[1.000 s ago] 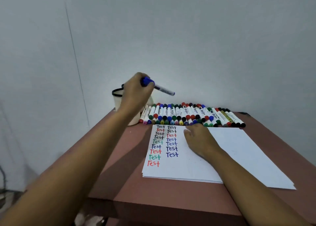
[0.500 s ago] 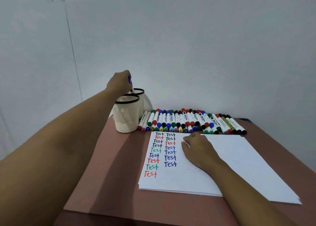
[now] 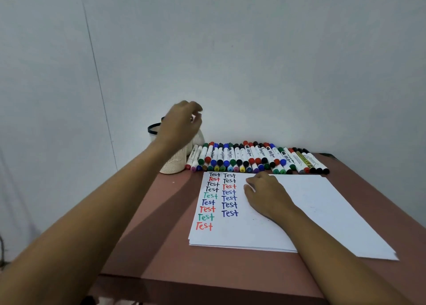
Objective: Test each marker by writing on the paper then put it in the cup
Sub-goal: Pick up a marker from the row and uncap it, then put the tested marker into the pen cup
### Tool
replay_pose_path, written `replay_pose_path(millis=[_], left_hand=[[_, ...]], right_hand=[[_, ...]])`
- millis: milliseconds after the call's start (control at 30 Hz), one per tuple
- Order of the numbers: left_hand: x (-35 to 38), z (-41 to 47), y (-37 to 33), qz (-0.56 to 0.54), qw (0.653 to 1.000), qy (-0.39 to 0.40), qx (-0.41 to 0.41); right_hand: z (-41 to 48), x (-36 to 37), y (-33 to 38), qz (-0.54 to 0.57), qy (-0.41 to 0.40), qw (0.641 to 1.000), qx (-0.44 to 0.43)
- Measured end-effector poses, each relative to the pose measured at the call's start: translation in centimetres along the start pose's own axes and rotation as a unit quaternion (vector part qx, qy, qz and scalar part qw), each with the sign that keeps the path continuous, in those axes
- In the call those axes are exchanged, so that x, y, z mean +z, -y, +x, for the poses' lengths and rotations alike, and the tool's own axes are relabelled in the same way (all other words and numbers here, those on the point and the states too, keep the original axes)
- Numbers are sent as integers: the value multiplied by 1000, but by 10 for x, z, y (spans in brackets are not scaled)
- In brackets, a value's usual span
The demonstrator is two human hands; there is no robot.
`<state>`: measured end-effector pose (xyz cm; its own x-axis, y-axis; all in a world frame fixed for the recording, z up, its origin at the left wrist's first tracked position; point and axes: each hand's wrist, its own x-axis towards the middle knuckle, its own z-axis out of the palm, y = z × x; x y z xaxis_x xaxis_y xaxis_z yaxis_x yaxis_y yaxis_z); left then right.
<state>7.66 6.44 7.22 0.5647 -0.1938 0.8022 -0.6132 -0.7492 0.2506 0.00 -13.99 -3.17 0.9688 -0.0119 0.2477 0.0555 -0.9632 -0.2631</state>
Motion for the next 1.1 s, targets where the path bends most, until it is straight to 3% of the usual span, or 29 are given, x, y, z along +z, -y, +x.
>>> replay_pose_path(millis=[100,233,333,467,633,800,1100], left_hand=[[12,-39,-14,-5,998,50,49],[35,-80,-11,5,980,195,-31],[41,-97,1,7,966,251,-58],[43,-101,7,2,964,259,-65],[46,-102,9,3,964,258,-65],[48,-102,10,10,963,261,-64],[47,-102,6,11,958,275,-82]], right_hand=[[-2,-1,1,1,2,1000,1],[-3,-2,2,6,10,1000,2],[1,-5,0,-3,38,999,-6],[14,-21,-3,54,-21,998,25],[53,-36,-26,27,-108,985,132],[64,-28,-46,-9,-99,963,250],[73,-16,-56,12,-149,948,282]])
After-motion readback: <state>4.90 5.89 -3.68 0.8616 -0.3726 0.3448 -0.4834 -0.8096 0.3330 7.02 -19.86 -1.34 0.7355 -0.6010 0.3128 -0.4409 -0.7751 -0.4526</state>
